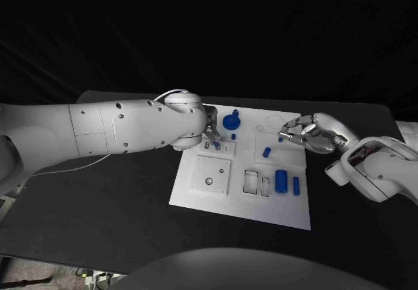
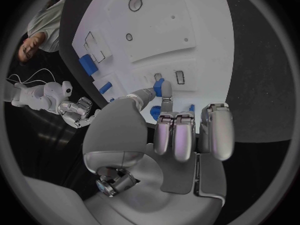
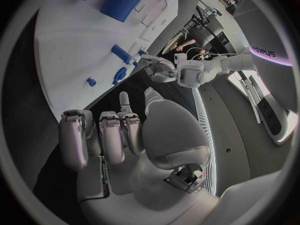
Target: Assemble the parts on the task board
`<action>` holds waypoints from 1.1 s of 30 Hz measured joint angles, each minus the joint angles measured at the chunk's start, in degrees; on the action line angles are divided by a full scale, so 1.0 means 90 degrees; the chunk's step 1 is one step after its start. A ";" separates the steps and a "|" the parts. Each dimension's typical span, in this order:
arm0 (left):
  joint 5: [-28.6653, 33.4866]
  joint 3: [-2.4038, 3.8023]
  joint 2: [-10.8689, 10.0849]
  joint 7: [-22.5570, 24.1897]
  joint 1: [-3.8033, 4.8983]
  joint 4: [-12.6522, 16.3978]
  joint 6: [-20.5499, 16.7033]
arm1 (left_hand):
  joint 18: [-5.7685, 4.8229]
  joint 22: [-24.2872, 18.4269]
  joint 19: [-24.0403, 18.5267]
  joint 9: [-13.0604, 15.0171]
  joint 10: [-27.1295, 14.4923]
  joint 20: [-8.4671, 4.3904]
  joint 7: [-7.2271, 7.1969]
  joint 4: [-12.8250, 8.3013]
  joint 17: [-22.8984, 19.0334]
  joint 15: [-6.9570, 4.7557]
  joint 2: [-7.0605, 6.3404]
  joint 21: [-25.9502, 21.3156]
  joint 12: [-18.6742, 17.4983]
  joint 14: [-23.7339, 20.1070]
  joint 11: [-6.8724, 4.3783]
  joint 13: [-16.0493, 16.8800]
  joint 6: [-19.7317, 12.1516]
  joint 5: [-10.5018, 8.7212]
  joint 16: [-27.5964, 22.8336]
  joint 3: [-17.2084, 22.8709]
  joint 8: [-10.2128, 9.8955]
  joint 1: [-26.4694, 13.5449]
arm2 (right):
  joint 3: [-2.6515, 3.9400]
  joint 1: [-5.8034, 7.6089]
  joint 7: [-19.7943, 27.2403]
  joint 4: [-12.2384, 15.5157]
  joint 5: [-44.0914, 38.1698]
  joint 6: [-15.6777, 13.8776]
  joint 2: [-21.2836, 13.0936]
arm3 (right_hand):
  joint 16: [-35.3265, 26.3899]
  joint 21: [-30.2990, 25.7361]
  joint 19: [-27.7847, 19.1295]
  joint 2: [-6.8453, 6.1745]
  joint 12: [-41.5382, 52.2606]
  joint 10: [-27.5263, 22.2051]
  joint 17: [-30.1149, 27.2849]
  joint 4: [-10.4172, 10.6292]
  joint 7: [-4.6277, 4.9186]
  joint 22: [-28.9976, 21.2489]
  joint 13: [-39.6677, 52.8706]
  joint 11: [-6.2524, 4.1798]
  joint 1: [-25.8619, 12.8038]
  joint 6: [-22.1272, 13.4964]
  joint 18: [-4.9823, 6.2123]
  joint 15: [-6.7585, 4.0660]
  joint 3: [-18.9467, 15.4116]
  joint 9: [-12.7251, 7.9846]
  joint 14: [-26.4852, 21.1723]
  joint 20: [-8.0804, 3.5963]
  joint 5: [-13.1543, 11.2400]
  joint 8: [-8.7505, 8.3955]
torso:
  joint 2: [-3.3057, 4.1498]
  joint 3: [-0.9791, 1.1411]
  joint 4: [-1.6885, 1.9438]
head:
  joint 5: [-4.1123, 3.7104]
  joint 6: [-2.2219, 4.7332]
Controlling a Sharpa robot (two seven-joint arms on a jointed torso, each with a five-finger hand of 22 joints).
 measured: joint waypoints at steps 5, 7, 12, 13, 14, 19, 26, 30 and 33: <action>0.0006 0.0002 0.0035 0.0000 -0.0008 -0.0011 -0.0020 | 0.0000 0.0000 0.0000 0.0000 0.0000 0.0000 0.0000 0.0000 0.0000 0.0000 0.0000 0.0000 0.0000 0.0000 0.0000 0.0000 0.0000 -0.0003 0.0000 0.0000 -0.0025 0.0000 | 0.0000 -0.0001 0.0002 0.0001 0.0000 -0.0002 0.0002 | 0.0000 0.0000 0.0000 0.0024 0.0000 0.0000 0.0000 0.0000 0.0000 -0.0001 0.0000 0.0000 0.0024 0.0000 0.0000 0.0000 0.0000 0.0000 0.0000 0.0000 0.0000 0.0000 | 0.0000 0.0000 -0.0001 | -0.0003 0.0000; 0.0007 0.0003 0.0040 0.0000 -0.0009 -0.0011 -0.0021 | 0.0000 0.0000 0.0000 0.0000 0.0000 0.0000 0.0000 0.0000 0.0000 0.0001 0.0000 0.0000 0.0000 0.0000 0.0000 0.0000 0.0000 -0.0009 0.0000 0.0000 -0.0025 0.0000 | 0.0000 -0.0001 0.0003 0.0003 0.0001 -0.0003 0.0000 | 0.0000 0.0000 0.0000 0.0024 0.0000 0.0000 0.0000 0.0000 0.0000 0.0000 0.0000 0.0000 0.0024 0.0000 0.0000 0.0000 0.0000 0.0000 0.0000 0.0000 0.0000 0.0000 | 0.0000 0.0000 -0.0001 | -0.0004 0.0000; 0.0012 0.0003 0.0034 0.0000 -0.0012 0.0004 -0.0016 | 0.0000 0.0000 0.0000 -0.0002 0.0000 0.0000 0.0000 0.0000 -0.0001 0.0001 0.0000 0.0000 0.0000 0.0000 0.0000 0.0000 0.0001 -0.0022 0.0000 0.0000 -0.0026 0.0000 | 0.0000 -0.0001 0.0004 0.0004 0.0001 -0.0005 -0.0007 | 0.0000 0.0000 0.0000 0.0024 0.0000 0.0000 -0.0001 0.0000 0.0000 -0.0001 0.0000 0.0000 0.0024 0.0000 0.0000 0.0000 0.0000 0.0000 0.0000 0.0000 0.0000 0.0000 | -0.0001 0.0001 0.0000 | -0.0004 0.0000; 0.0014 0.0003 0.0030 0.0000 -0.0012 0.0009 -0.0013 | 0.0000 0.0000 0.0000 -0.0002 0.0000 0.0000 0.0000 0.0000 -0.0001 0.0001 0.0000 0.0000 0.0000 0.0000 0.0000 0.0000 0.0001 -0.0023 0.0000 0.0000 -0.0026 0.0001 | 0.0000 -0.0002 0.0004 0.0004 0.0001 -0.0005 -0.0007 | 0.0000 0.0000 0.0000 0.0024 0.0000 0.0000 -0.0001 0.0000 0.0000 -0.0001 0.0000 0.0000 0.0024 0.0000 0.0000 0.0000 0.0000 0.0000 0.0000 0.0000 0.0000 0.0000 | -0.0001 0.0001 -0.0001 | -0.0004 0.0000; 0.0015 0.0003 0.0028 0.0000 -0.0012 0.0013 -0.0010 | 0.0000 0.0000 0.0000 -0.0002 0.0000 0.0000 0.0000 0.0000 -0.0001 0.0001 0.0001 0.0000 0.0000 0.0000 0.0000 0.0000 0.0001 -0.0024 0.0000 0.0000 -0.0031 0.0001 | 0.0000 -0.0002 0.0005 0.0004 0.0001 -0.0005 -0.0007 | 0.0000 0.0000 0.0000 0.0024 0.0000 0.0000 -0.0001 0.0000 0.0000 -0.0001 0.0000 0.0000 0.0024 0.0000 0.0000 0.0000 0.0000 0.0000 0.0000 0.0000 0.0000 0.0000 | -0.0002 0.0001 -0.0001 | -0.0004 0.0000; 0.0021 0.0003 0.0017 0.0000 -0.0013 0.0028 0.0014 | 0.0000 0.0000 0.0000 0.0000 0.0000 0.0000 0.0001 0.0000 -0.0001 0.0002 0.0001 0.0000 0.0000 0.0001 0.0000 0.0000 0.0001 -0.0031 0.0000 0.0000 -0.0033 0.0001 | 0.0000 -0.0002 0.0007 0.0004 0.0001 -0.0006 -0.0007 | 0.0000 0.0000 0.0000 0.0024 0.0000 0.0000 -0.0001 0.0000 0.0000 -0.0001 0.0000 0.0000 0.0024 0.0000 0.0000 0.0000 0.0000 0.0000 0.0000 0.0000 0.0000 0.0000 | -0.0003 0.0001 -0.0001 | -0.0001 0.0000; 0.0031 0.0006 0.0008 0.0003 -0.0011 0.0032 0.0073 | 0.0000 0.0000 0.0000 0.0003 0.0001 0.0000 0.0001 0.0000 -0.0002 -0.0005 0.0001 0.0000 0.0000 -0.0024 -0.0001 0.0000 0.0001 -0.0053 0.0000 0.0000 -0.0033 0.0001 | 0.0000 -0.0005 0.0010 0.0004 0.0001 -0.0008 -0.0008 | 0.0000 0.0000 0.0000 0.0024 0.0000 0.0000 -0.0002 0.0000 0.0000 -0.0001 0.0000 0.0000 0.0024 0.0000 0.0000 0.0000 0.0000 -0.0006 0.0000 0.0000 0.0000 0.0000 | -0.0003 0.0000 0.0001 | 0.0002 0.0000; 0.0035 0.0011 0.0005 0.0006 -0.0016 0.0032 0.0091 | 0.0000 0.0000 0.0000 0.0017 0.0001 0.0000 0.0001 0.0000 -0.0002 -0.0005 0.0001 0.0000 0.0000 -0.0024 -0.0001 0.0000 0.0001 -0.0042 0.0000 0.0000 -0.0032 0.0001 | 0.0000 -0.0005 0.0011 0.0005 0.0001 -0.0008 -0.0013 | 0.0000 0.0000 0.0000 0.0024 0.0000 0.0000 -0.0002 0.0000 0.0000 -0.0001 0.0000 0.0000 0.0024 0.0000 0.0000 0.0000 0.0000 -0.0006 0.0000 0.0000 0.0000 0.0000 | -0.0002 0.0000 0.0002 | 0.0006 0.0000; 0.0036 0.0016 0.0003 0.0008 -0.0024 0.0034 0.0097 | 0.0000 0.0000 0.0000 0.0018 0.0001 0.0000 0.0000 0.0000 -0.0002 -0.0004 0.0001 0.0000 0.0000 -0.0024 -0.0001 0.0000 0.0002 -0.0024 0.0000 0.0000 -0.0032 0.0001 | 0.0000 -0.0006 0.0011 0.0006 0.0001 -0.0008 -0.0016 | 0.0000 0.0000 0.0000 0.0023 0.0000 0.0000 -0.0002 0.0000 0.0000 -0.0002 0.0000 0.0000 0.0025 0.0000 0.0000 0.0000 0.0000 -0.0006 0.0000 0.0000 -0.0001 0.0000 | -0.0002 0.0001 0.0002 | 0.0002 0.0000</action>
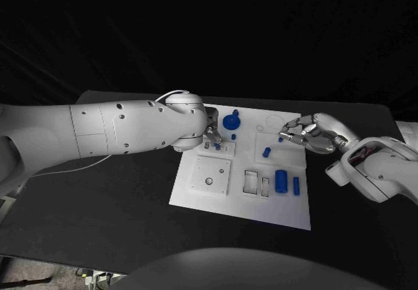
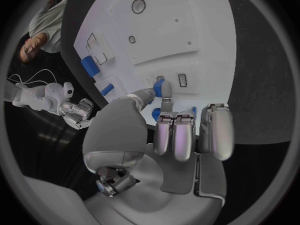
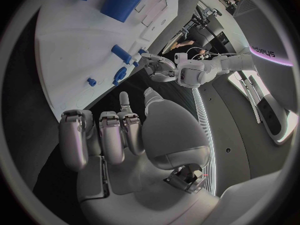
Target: Assemble the parts on the task board
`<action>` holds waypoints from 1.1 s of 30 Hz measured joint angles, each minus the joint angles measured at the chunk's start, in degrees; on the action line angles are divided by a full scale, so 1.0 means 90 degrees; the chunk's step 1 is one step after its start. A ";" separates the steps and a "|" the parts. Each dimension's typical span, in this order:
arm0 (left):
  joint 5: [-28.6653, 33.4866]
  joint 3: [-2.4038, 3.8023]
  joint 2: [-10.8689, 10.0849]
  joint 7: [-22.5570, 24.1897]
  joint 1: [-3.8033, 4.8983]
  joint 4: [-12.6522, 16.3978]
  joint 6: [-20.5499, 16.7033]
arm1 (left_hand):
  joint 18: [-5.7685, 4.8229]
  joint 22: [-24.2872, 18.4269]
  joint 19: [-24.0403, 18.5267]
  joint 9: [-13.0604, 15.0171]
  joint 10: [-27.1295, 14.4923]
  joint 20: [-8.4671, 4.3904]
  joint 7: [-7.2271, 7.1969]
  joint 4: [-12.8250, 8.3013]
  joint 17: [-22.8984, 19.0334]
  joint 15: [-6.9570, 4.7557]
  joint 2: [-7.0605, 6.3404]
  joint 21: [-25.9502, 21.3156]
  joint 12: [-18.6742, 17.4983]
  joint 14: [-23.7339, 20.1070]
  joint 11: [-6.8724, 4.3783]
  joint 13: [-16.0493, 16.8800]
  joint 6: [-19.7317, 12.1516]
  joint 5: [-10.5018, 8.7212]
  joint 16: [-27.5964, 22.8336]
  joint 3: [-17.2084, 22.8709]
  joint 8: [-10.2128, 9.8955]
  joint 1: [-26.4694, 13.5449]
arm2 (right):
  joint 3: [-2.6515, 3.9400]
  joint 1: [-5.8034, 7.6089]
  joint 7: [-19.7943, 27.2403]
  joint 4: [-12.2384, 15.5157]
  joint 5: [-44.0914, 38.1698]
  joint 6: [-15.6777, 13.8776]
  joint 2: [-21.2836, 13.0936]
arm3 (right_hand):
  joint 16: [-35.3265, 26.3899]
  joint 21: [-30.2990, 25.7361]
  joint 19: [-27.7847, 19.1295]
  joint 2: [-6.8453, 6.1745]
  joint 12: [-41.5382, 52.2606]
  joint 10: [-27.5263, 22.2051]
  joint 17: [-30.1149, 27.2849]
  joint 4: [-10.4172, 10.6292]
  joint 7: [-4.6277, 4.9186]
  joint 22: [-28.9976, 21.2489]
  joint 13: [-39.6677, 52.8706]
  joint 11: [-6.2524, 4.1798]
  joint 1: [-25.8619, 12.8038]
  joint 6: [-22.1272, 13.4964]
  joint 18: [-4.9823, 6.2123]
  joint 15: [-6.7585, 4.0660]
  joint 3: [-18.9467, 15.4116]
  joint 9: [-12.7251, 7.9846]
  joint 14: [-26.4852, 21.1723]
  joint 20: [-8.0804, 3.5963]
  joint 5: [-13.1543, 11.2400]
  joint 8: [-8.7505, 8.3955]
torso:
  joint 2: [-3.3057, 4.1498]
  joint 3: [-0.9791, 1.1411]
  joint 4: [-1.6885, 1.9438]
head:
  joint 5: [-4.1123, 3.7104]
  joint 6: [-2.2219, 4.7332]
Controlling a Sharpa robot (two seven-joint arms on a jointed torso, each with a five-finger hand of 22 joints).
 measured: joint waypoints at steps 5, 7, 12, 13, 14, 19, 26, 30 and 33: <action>0.0000 0.0005 -0.0002 0.0002 -0.0013 0.0009 0.0005 | 0.0000 0.0000 0.0000 -0.0005 0.0000 0.0000 -0.0022 0.0000 0.0000 0.0000 0.0007 0.0000 0.0000 0.0000 0.0000 0.0000 0.0024 0.0004 0.0000 0.0000 0.0000 0.0007 | 0.0000 -0.0001 0.0000 0.0000 0.0000 0.0000 0.0000 | 0.0000 0.0000 0.0000 -0.0032 0.0000 0.0000 0.0000 -0.0017 0.0000 0.0001 0.0000 0.0000 0.0032 0.0000 0.0000 0.0000 -0.0017 0.0000 0.0000 0.0000 0.0026 0.0000 | 0.0001 -0.0002 0.0000 | -0.0001 0.0000; 0.0001 0.0005 -0.0002 0.0002 -0.0016 0.0010 0.0006 | 0.0000 0.0000 0.0000 -0.0006 0.0000 0.0000 -0.0022 0.0000 0.0000 0.0000 0.0007 0.0000 0.0000 0.0000 -0.0001 0.0000 0.0024 0.0004 0.0000 0.0000 0.0000 0.0007 | 0.0000 -0.0002 0.0000 0.0001 0.0000 0.0000 0.0000 | 0.0000 0.0000 0.0000 -0.0032 0.0000 0.0000 0.0000 -0.0017 0.0000 0.0005 0.0000 0.0000 0.0032 0.0000 0.0000 0.0000 -0.0017 0.0000 0.0000 0.0000 0.0026 0.0000 | 0.0000 -0.0002 0.0000 | -0.0001 0.0000; 0.0005 0.0007 -0.0007 0.0006 -0.0020 0.0014 0.0005 | 0.0000 0.0000 0.0000 -0.0007 0.0001 0.0000 -0.0022 0.0000 -0.0001 0.0001 0.0007 0.0000 0.0000 0.0000 -0.0001 0.0000 0.0024 0.0004 0.0000 0.0000 0.0000 0.0007 | 0.0000 -0.0003 0.0001 0.0001 0.0000 0.0000 -0.0001 | 0.0000 0.0000 0.0000 -0.0032 0.0000 0.0000 -0.0001 -0.0017 0.0000 0.0005 0.0000 0.0000 0.0032 0.0000 0.0000 0.0000 -0.0017 0.0000 0.0000 0.0000 0.0026 0.0000 | 0.0000 -0.0002 -0.0001 | -0.0001 0.0000; 0.0007 0.0007 -0.0008 0.0006 -0.0020 0.0014 0.0004 | 0.0000 0.0000 0.0000 -0.0007 0.0001 0.0000 -0.0022 0.0000 -0.0001 0.0001 0.0007 0.0000 0.0000 0.0000 -0.0001 0.0000 0.0024 0.0004 0.0000 0.0000 0.0000 0.0007 | 0.0000 -0.0003 0.0001 0.0000 0.0000 0.0000 -0.0001 | 0.0000 0.0000 0.0000 -0.0032 0.0000 0.0000 -0.0001 -0.0017 0.0000 0.0005 0.0000 0.0000 0.0032 0.0000 0.0000 0.0000 -0.0017 0.0000 0.0000 0.0000 0.0026 0.0000 | 0.0000 -0.0002 -0.0001 | -0.0001 0.0000; 0.0008 0.0007 -0.0008 0.0006 -0.0020 0.0014 0.0004 | 0.0000 0.0000 0.0000 -0.0007 0.0001 0.0000 -0.0022 0.0000 -0.0001 0.0001 0.0007 0.0000 0.0000 0.0000 -0.0001 0.0000 0.0024 0.0004 0.0000 0.0000 0.0000 0.0007 | 0.0000 -0.0004 0.0001 0.0000 0.0000 0.0000 -0.0001 | 0.0000 0.0000 0.0000 -0.0031 0.0000 0.0000 -0.0001 -0.0017 0.0000 0.0005 0.0000 0.0000 0.0034 0.0000 0.0000 0.0000 -0.0017 0.0000 0.0000 0.0000 0.0026 0.0000 | 0.0000 -0.0002 -0.0001 | -0.0001 0.0000; 0.0019 0.0007 -0.0008 0.0006 -0.0021 0.0013 0.0003 | 0.0000 0.0000 0.0000 -0.0007 0.0002 0.0000 -0.0022 0.0000 -0.0001 0.0001 0.0007 0.0000 0.0000 0.0000 -0.0002 0.0000 0.0024 0.0004 0.0000 0.0000 0.0000 0.0007 | 0.0000 -0.0004 0.0002 -0.0001 0.0000 0.0000 -0.0002 | 0.0000 0.0000 0.0000 -0.0007 0.0000 0.0000 -0.0001 -0.0017 0.0000 0.0005 0.0000 0.0000 0.0057 0.0000 0.0000 0.0000 -0.0017 0.0000 0.0000 0.0000 0.0026 0.0000 | 0.0000 -0.0002 -0.0001 | 0.0007 0.0000; 0.0043 0.0007 0.0002 0.0006 -0.0024 0.0005 0.0024 | 0.0000 0.0000 0.0000 -0.0007 0.0007 0.0000 -0.0021 0.0000 -0.0001 0.0002 0.0007 0.0000 0.0000 0.0001 -0.0007 0.0000 0.0025 0.0002 0.0000 0.0000 0.0000 0.0007 | 0.0000 -0.0006 0.0003 -0.0001 0.0000 0.0000 0.0000 | 0.0000 0.0000 0.0000 -0.0007 0.0000 0.0000 -0.0002 -0.0017 0.0000 0.0004 0.0000 0.0000 0.0057 0.0000 0.0000 0.0000 -0.0017 0.0000 0.0000 0.0000 0.0026 0.0000 | 0.0000 -0.0001 -0.0002 | 0.0011 0.0000; 0.0067 0.0007 0.0002 0.0005 -0.0025 0.0005 0.0044 | 0.0000 0.0000 0.0000 -0.0007 0.0007 0.0000 -0.0021 0.0001 -0.0002 0.0002 0.0007 0.0000 0.0000 0.0001 -0.0007 0.0000 0.0025 0.0000 0.0000 0.0001 0.0000 0.0007 | 0.0000 -0.0006 0.0003 -0.0001 0.0000 0.0000 0.0000 | 0.0000 0.0000 0.0000 -0.0007 0.0000 0.0000 -0.0002 -0.0017 0.0000 0.0004 0.0000 0.0000 0.0056 0.0000 0.0000 0.0000 -0.0017 0.0000 0.0000 0.0000 0.0026 0.0000 | 0.0000 -0.0001 -0.0003 | 0.0011 0.0000; 0.0087 0.0008 0.0001 0.0005 -0.0026 0.0007 0.0057 | 0.0000 0.0000 0.0000 -0.0008 0.0007 0.0000 -0.0032 0.0001 -0.0002 0.0003 0.0007 0.0000 0.0000 0.0001 -0.0007 0.0000 0.0054 -0.0003 0.0000 0.0001 0.0000 0.0007 | 0.0000 -0.0006 0.0003 -0.0001 0.0000 0.0000 -0.0002 | 0.0000 0.0000 0.0000 -0.0007 0.0000 0.0000 -0.0002 -0.0036 0.0000 0.0003 0.0000 0.0000 0.0056 0.0000 0.0000 0.0000 0.0001 0.0000 0.0000 0.0000 0.0026 0.0000 | -0.0001 -0.0001 -0.0004 | 0.0010 0.0000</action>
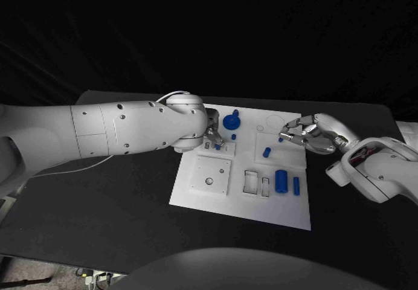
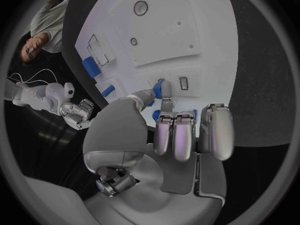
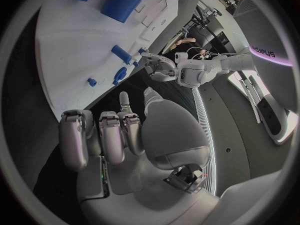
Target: Assemble the parts on the task board
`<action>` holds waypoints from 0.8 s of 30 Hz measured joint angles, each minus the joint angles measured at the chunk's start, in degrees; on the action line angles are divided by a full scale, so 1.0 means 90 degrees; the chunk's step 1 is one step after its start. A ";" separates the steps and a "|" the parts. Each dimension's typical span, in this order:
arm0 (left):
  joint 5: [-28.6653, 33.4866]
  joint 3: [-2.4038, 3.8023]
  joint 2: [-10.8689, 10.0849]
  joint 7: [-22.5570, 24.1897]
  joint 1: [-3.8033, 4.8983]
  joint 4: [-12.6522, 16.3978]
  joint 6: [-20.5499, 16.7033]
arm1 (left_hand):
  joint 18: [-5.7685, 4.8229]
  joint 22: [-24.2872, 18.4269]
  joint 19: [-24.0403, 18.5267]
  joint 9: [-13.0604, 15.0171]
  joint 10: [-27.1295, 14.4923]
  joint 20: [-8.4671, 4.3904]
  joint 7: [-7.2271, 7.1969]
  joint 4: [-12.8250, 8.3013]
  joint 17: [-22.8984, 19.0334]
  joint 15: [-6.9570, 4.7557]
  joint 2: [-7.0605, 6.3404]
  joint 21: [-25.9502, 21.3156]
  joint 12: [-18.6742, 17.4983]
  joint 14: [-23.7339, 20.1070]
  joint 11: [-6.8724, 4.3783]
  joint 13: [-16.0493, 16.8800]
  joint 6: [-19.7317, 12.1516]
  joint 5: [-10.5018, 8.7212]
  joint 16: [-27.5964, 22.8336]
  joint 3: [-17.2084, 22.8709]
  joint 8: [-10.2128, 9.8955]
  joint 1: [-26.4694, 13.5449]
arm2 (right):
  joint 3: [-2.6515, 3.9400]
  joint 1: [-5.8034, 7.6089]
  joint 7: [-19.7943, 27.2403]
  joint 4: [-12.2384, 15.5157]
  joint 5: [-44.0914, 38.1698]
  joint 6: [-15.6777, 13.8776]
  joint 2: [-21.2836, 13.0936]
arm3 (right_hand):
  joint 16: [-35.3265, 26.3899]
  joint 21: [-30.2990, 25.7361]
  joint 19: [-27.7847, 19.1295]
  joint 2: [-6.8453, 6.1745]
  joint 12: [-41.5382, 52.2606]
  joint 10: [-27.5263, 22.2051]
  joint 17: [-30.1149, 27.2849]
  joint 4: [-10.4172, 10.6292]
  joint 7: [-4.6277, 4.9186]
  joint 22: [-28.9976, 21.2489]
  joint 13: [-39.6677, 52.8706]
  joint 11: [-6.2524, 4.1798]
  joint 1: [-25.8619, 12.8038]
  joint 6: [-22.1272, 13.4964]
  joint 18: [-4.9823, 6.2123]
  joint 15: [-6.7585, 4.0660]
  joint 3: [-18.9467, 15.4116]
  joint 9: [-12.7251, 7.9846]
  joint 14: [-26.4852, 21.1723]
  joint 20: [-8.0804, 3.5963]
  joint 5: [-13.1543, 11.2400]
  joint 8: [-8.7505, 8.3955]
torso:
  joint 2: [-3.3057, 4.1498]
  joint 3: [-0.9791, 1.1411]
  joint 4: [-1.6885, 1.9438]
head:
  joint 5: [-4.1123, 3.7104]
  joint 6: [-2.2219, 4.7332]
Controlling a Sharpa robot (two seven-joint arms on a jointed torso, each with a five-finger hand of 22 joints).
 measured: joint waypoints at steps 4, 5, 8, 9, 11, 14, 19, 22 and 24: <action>0.0042 -0.0026 0.0002 -0.0001 -0.0044 -0.0002 0.0044 | 0.0000 0.0000 0.0000 0.0003 0.0001 0.0000 0.0000 0.0000 0.0000 0.0001 0.0035 0.0000 0.0000 0.0000 0.0000 0.0000 0.0001 -0.0037 0.0000 0.0000 -0.0003 0.0034 | 0.0000 -0.0001 0.0000 -0.0002 0.0000 0.0000 0.0000 | 0.0000 0.0000 0.0000 0.0000 0.0000 0.0000 0.0000 0.0000 0.0000 0.0000 0.0000 0.0000 0.0000 0.0000 0.0000 0.0000 0.0000 0.0000 0.0000 0.0000 0.0000 0.0000 | 0.0001 0.0000 0.0001 | -0.0002 0.0000; 0.0049 -0.0024 0.0004 -0.0001 -0.0043 -0.0003 0.0051 | 0.0000 0.0000 0.0000 0.0002 0.0000 0.0000 0.0000 0.0000 0.0000 0.0001 0.0035 0.0000 0.0000 0.0000 -0.0001 0.0000 0.0001 -0.0043 0.0000 0.0000 -0.0003 0.0034 | 0.0000 -0.0001 0.0000 -0.0002 0.0000 0.0000 0.0001 | 0.0000 0.0000 0.0000 0.0000 0.0000 0.0000 0.0000 0.0000 0.0000 -0.0001 0.0000 0.0000 0.0000 0.0000 0.0000 0.0000 0.0000 0.0000 0.0000 0.0000 0.0000 0.0000 | 0.0001 0.0000 0.0001 | -0.0002 0.0000; 0.0068 -0.0021 0.0007 -0.0001 -0.0037 -0.0011 0.0071 | 0.0001 0.0000 0.0000 0.0002 0.0001 0.0000 0.0000 0.0000 0.0000 0.0002 0.0043 0.0000 0.0000 -0.0001 0.0000 0.0000 0.0001 -0.0048 0.0000 0.0000 -0.0003 0.0042 | 0.0000 -0.0001 0.0000 -0.0004 0.0000 0.0000 0.0004 | 0.0000 0.0000 0.0000 0.0000 0.0000 0.0000 0.0000 0.0000 0.0000 -0.0001 0.0000 0.0000 0.0000 0.0000 0.0000 0.0000 0.0000 0.0000 0.0000 0.0000 0.0000 0.0000 | 0.0001 0.0000 0.0001 | -0.0002 0.0000; 0.0074 -0.0020 0.0007 -0.0001 -0.0036 -0.0013 0.0078 | 0.0000 0.0000 0.0000 0.0002 0.0001 0.0000 0.0000 0.0000 0.0000 0.0003 0.0043 0.0000 0.0000 -0.0002 -0.0001 0.0000 0.0001 -0.0048 0.0000 0.0000 -0.0003 0.0042 | 0.0000 -0.0001 0.0000 -0.0004 0.0000 0.0000 0.0005 | 0.0000 0.0000 0.0000 0.0000 0.0000 0.0000 0.0000 0.0000 0.0000 -0.0001 0.0000 0.0000 0.0000 0.0000 0.0000 0.0000 0.0000 0.0000 0.0000 0.0000 0.0000 0.0000 | 0.0001 0.0000 0.0002 | -0.0002 0.0000; 0.0087 -0.0018 0.0010 -0.0002 -0.0035 -0.0018 0.0090 | 0.0000 0.0000 0.0000 0.0002 0.0001 0.0000 0.0000 0.0000 0.0000 0.0006 0.0043 0.0000 0.0000 -0.0004 0.0000 0.0000 0.0001 -0.0049 0.0000 0.0000 -0.0003 0.0042 | 0.0000 -0.0001 0.0000 -0.0005 0.0000 0.0001 0.0009 | 0.0000 0.0000 0.0000 0.0000 0.0000 0.0000 0.0000 0.0000 0.0000 -0.0001 0.0000 0.0000 0.0000 0.0000 0.0000 0.0000 0.0000 0.0000 0.0000 0.0000 0.0000 0.0000 | 0.0001 0.0000 0.0002 | 0.0001 0.0000; 0.0098 -0.0017 0.0013 -0.0002 -0.0034 -0.0029 0.0108 | 0.0000 0.0000 0.0000 0.0002 0.0001 0.0000 0.0000 0.0000 -0.0001 -0.0011 0.0043 0.0000 0.0000 0.0013 -0.0001 0.0000 0.0001 -0.0053 0.0000 0.0000 -0.0003 0.0042 | 0.0000 -0.0001 0.0000 -0.0006 0.0000 0.0001 0.0010 | 0.0000 0.0000 0.0000 0.0000 0.0000 0.0000 0.0000 0.0000 0.0000 -0.0001 0.0000 0.0000 0.0000 0.0000 0.0000 0.0000 0.0000 0.0000 0.0000 0.0000 0.0000 0.0000 | 0.0000 0.0000 0.0003 | 0.0009 0.0000; 0.0117 -0.0013 0.0027 0.0001 -0.0031 -0.0056 0.0148 | 0.0000 0.0000 0.0000 0.0016 0.0002 0.0000 -0.0004 0.0000 -0.0001 -0.0011 0.0043 -0.0026 0.0000 0.0014 -0.0002 0.0000 -0.0003 -0.0072 0.0000 0.0000 -0.0029 0.0042 | 0.0000 -0.0001 0.0000 -0.0007 0.0000 0.0001 0.0010 | 0.0000 0.0000 0.0000 0.0000 0.0000 0.0000 -0.0001 0.0000 0.0000 -0.0002 0.0000 0.0000 0.0000 0.0000 0.0000 0.0000 0.0000 0.0000 0.0000 0.0000 0.0000 0.0000 | -0.0001 0.0000 0.0002 | 0.0011 0.0000; 0.0126 -0.0012 0.0037 0.0005 -0.0029 -0.0076 0.0169 | 0.0000 0.0000 0.0000 0.0023 0.0002 0.0000 -0.0024 0.0000 -0.0001 -0.0010 0.0043 -0.0026 0.0000 0.0015 -0.0002 0.0000 -0.0022 -0.0073 0.0000 0.0000 -0.0029 0.0041 | 0.0000 -0.0001 0.0000 -0.0007 0.0000 0.0001 0.0010 | 0.0000 0.0000 0.0000 0.0000 0.0000 0.0000 -0.0001 0.0000 0.0000 -0.0002 0.0000 0.0000 0.0000 0.0000 0.0000 0.0000 0.0000 0.0000 0.0000 0.0000 0.0000 0.0000 | -0.0001 0.0000 0.0002 | 0.0012 0.0000; 0.0133 -0.0011 0.0050 0.0008 -0.0028 -0.0100 0.0185 | 0.0000 0.0000 0.0000 0.0040 0.0002 0.0000 -0.0024 0.0000 -0.0001 -0.0010 0.0043 -0.0039 0.0000 0.0015 -0.0002 0.0000 -0.0023 -0.0171 0.0000 0.0000 -0.0037 0.0041 | 0.0000 -0.0001 0.0000 -0.0007 0.0000 0.0002 0.0009 | 0.0000 0.0000 0.0000 0.0000 0.0000 0.0000 -0.0001 0.0000 0.0000 -0.0002 0.0000 0.0000 0.0000 0.0000 0.0000 0.0000 0.0000 0.0000 0.0000 0.0000 0.0000 0.0000 | -0.0001 0.0000 0.0002 | 0.0012 0.0000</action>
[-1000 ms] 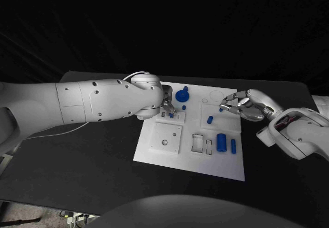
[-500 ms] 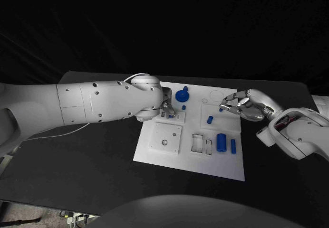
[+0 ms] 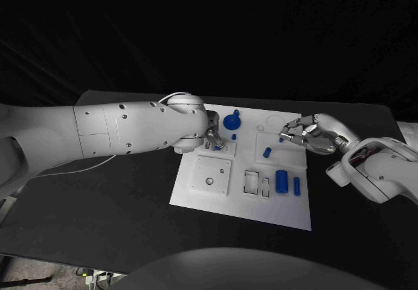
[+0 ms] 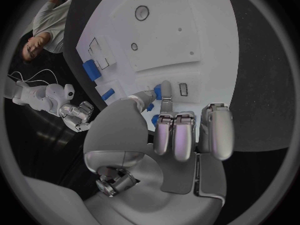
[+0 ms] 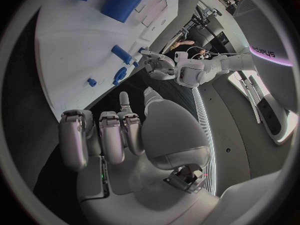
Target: Assemble the parts on the task board
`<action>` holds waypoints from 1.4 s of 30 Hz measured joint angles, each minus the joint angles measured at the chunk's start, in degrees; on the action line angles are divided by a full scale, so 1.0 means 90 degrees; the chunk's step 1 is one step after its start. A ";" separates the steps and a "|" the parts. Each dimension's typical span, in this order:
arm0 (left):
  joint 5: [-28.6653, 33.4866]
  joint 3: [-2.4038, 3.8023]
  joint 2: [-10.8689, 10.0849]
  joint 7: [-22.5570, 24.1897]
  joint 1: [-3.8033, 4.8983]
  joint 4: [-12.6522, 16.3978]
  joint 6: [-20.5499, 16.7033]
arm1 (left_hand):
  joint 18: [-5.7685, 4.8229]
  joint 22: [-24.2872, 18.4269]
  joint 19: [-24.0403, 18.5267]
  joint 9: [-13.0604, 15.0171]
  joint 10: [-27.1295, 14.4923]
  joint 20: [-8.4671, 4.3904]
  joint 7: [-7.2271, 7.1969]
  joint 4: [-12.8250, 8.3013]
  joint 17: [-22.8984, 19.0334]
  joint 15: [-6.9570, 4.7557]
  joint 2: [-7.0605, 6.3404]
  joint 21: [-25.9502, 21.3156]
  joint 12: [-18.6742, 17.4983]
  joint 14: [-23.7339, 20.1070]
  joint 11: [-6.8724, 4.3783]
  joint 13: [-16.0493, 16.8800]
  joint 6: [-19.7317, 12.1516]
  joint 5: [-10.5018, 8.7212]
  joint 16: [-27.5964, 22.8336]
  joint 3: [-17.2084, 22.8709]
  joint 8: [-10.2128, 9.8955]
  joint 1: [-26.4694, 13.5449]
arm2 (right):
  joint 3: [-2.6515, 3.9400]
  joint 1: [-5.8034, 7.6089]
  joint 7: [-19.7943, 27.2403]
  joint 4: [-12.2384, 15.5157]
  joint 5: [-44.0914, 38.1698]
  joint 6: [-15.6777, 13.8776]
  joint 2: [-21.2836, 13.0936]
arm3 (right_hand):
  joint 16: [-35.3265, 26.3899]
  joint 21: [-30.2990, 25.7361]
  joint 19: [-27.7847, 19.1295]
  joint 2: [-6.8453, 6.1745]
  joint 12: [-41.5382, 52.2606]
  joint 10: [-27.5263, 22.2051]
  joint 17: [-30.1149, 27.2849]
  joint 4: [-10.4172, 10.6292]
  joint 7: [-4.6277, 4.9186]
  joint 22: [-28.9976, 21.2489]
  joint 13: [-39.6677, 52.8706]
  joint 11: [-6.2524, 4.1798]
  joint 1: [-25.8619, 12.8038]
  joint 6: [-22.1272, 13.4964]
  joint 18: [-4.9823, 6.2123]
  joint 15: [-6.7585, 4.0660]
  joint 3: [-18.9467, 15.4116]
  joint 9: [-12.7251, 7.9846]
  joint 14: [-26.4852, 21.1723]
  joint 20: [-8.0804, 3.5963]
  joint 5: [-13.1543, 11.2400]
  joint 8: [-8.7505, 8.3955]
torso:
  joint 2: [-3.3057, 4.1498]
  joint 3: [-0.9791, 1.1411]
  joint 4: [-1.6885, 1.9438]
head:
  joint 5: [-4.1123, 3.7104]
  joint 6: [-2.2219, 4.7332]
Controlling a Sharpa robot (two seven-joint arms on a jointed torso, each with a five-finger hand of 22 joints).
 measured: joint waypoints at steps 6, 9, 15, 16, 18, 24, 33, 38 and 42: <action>0.0010 0.0000 0.0038 0.0003 -0.0007 -0.0066 0.0029 | 0.0000 0.0000 0.0000 0.0045 -0.0001 0.0000 -0.0042 -0.0099 0.0000 0.0000 0.0075 -0.0060 0.0000 0.0000 -0.0002 0.0000 -0.0207 -0.0311 0.0000 -0.0099 -0.0141 -0.0075 | 0.0000 0.0000 -0.0001 0.0005 0.0000 0.0002 -0.0007 | 0.0000 0.0000 0.0000 0.0003 0.0000 0.0000 0.0000 0.0000 0.0000 -0.0001 0.0000 0.0000 0.0003 0.0000 0.0000 0.0000 0.0000 -0.0007 0.0000 0.0000 0.0028 0.0000 | 0.0001 0.0000 -0.0001 | -0.0010 0.0000; 0.0015 0.0007 0.0059 0.0007 -0.0014 -0.0095 0.0047 | 0.0000 0.0000 -0.0023 0.0055 -0.0025 0.0023 0.0003 -0.0162 0.0000 0.0032 0.0148 -0.0060 0.0000 0.0009 -0.0024 0.0000 -0.0467 -0.0591 0.0000 -0.0169 -0.0228 -0.0197 | 0.0000 0.0000 -0.0002 0.0009 0.0000 0.0003 -0.0013 | 0.0000 0.0000 0.0000 0.0026 0.0000 0.0000 0.0000 0.0000 0.0000 -0.0001 0.0000 0.0000 0.0026 0.0000 0.0000 0.0000 0.0000 -0.0007 0.0000 0.0000 0.0028 0.0000 | 0.0001 0.0000 -0.0002 | -0.0018 0.0000; 0.0016 0.0014 0.0056 0.0008 -0.0030 -0.0134 0.0063 | 0.0000 0.0000 -0.0024 0.0106 -0.0045 0.0070 0.0094 0.0361 0.0000 0.0105 0.0116 -0.0070 0.0000 0.0003 0.0029 0.0000 -0.0618 -0.1013 0.0000 -0.0732 -0.0263 -0.0663 | 0.0000 0.0000 -0.0003 0.0014 0.0000 0.0003 -0.0035 | 0.0000 0.0000 0.0000 0.0025 0.0000 0.0000 0.0000 0.0000 0.0000 -0.0001 0.0000 0.0000 0.0027 0.0000 0.0000 0.0000 0.0000 -0.0007 0.0000 0.0000 0.0027 0.0000 | 0.0001 0.0000 -0.0003 | -0.0035 0.0000; 0.0016 0.0015 0.0055 0.0008 -0.0031 -0.0135 0.0063 | 0.0001 0.0000 -0.0024 0.0125 -0.0037 0.0070 0.0094 0.0434 0.0000 0.0113 0.0106 -0.0087 0.0000 -0.0004 0.0037 0.0000 -0.0640 -0.1054 0.0000 -0.0805 -0.0263 -0.0719 | 0.0000 0.0000 -0.0003 0.0015 0.0000 0.0003 -0.0038 | 0.0000 0.0000 0.0000 0.0006 0.0000 0.0000 0.0000 0.0000 0.0000 -0.0001 0.0000 0.0000 0.0046 0.0000 0.0000 0.0000 0.0000 -0.0007 0.0000 0.0000 0.0027 0.0000 | 0.0001 0.0000 -0.0003 | -0.0037 0.0000; 0.0016 0.0016 0.0052 0.0008 -0.0035 -0.0135 0.0061 | 0.0000 0.0000 -0.0016 0.0229 -0.0060 0.0077 0.0097 0.0541 0.0000 0.0113 0.0085 -0.0086 0.0000 -0.0004 0.0060 0.0000 -0.0687 -0.1106 0.0000 -0.0946 -0.0263 -0.0805 | 0.0000 0.0000 -0.0003 0.0016 0.0000 0.0003 -0.0044 | 0.0000 0.0000 0.0000 0.0000 0.0000 0.0000 0.0000 0.0000 0.0000 -0.0001 0.0000 0.0000 0.0052 0.0000 0.0000 0.0000 0.0000 -0.0007 0.0000 0.0000 0.0027 0.0000 | 0.0001 0.0000 -0.0003 | -0.0040 0.0000; 0.0019 0.0018 0.0024 0.0020 -0.0040 -0.0116 0.0050 | 0.0000 0.0000 -0.0023 0.0447 -0.0060 0.0115 0.0067 0.0924 0.0000 0.0158 -0.0005 -0.0086 0.0000 -0.0004 0.0105 0.0000 -0.0736 -0.1493 0.0000 -0.1403 -0.0263 -0.0992 | 0.0000 -0.0001 -0.0003 0.0018 0.0000 0.0003 -0.0051 | 0.0000 0.0000 0.0000 0.0003 0.0000 0.0000 0.0000 0.0000 0.0000 -0.0001 0.0000 0.0000 0.0055 0.0000 0.0000 0.0000 0.0000 -0.0013 0.0000 0.0000 0.0079 0.0025 | 0.0001 0.0000 0.0000 | -0.0048 0.0000; -0.0032 0.0022 -0.0028 0.0059 -0.0046 -0.0080 0.0058 | -0.0001 0.0000 -0.0001 0.0447 -0.0060 0.0136 0.0045 0.1039 -0.0001 0.0158 0.0005 -0.0086 0.0000 -0.0004 0.0105 0.0000 -0.0758 -0.1620 0.0000 -0.1777 -0.0247 -0.1048 | 0.0000 -0.0004 -0.0002 0.0019 0.0000 0.0004 -0.0058 | 0.0000 0.0000 0.0000 0.0025 0.0000 0.0000 0.0005 0.0000 0.0000 -0.0002 0.0000 0.0000 0.0077 0.0000 0.0000 0.0000 0.0000 -0.0019 0.0000 0.0000 0.0136 0.0026 | 0.0001 -0.0003 0.0004 | -0.0054 0.0000; -0.0105 0.0018 -0.0109 0.0063 -0.0050 -0.0045 0.0081 | -0.0001 0.0000 -0.0001 0.0446 -0.0060 0.0136 0.0046 0.1041 0.0005 0.0157 0.0056 -0.0085 0.0000 -0.0004 0.0105 0.0000 -0.0758 -0.1621 0.0000 -0.1939 -0.0070 -0.1134 | 0.0000 -0.0004 -0.0002 0.0018 0.0000 0.0004 -0.0063 | 0.0000 0.0000 0.0000 0.0025 0.0000 0.0000 0.0004 0.0000 0.0000 0.0003 0.0000 0.0000 0.0077 0.0000 0.0000 0.0000 0.0000 -0.0019 0.0000 0.0000 0.0136 0.0025 | 0.0000 -0.0003 0.0004 | -0.0057 0.0000; -0.0186 0.0025 -0.0240 0.0061 -0.0058 0.0086 0.0074 | 0.0000 0.0000 -0.0001 0.0444 -0.0050 0.0137 0.0091 0.1062 0.0004 0.0157 0.0027 0.0031 0.0000 -0.0004 0.0095 0.0000 -0.0847 -0.1651 0.0000 -0.2245 0.0177 -0.1418 | 0.0000 -0.0006 -0.0001 0.0015 0.0000 0.0004 -0.0071 | 0.0000 0.0000 0.0000 0.0025 0.0000 0.0000 0.0004 0.0000 0.0000 0.0003 0.0000 0.0000 0.0077 0.0000 0.0000 0.0000 0.0000 -0.0018 0.0000 0.0000 0.0136 0.0025 | 0.0001 -0.0002 0.0004 | -0.0067 0.0000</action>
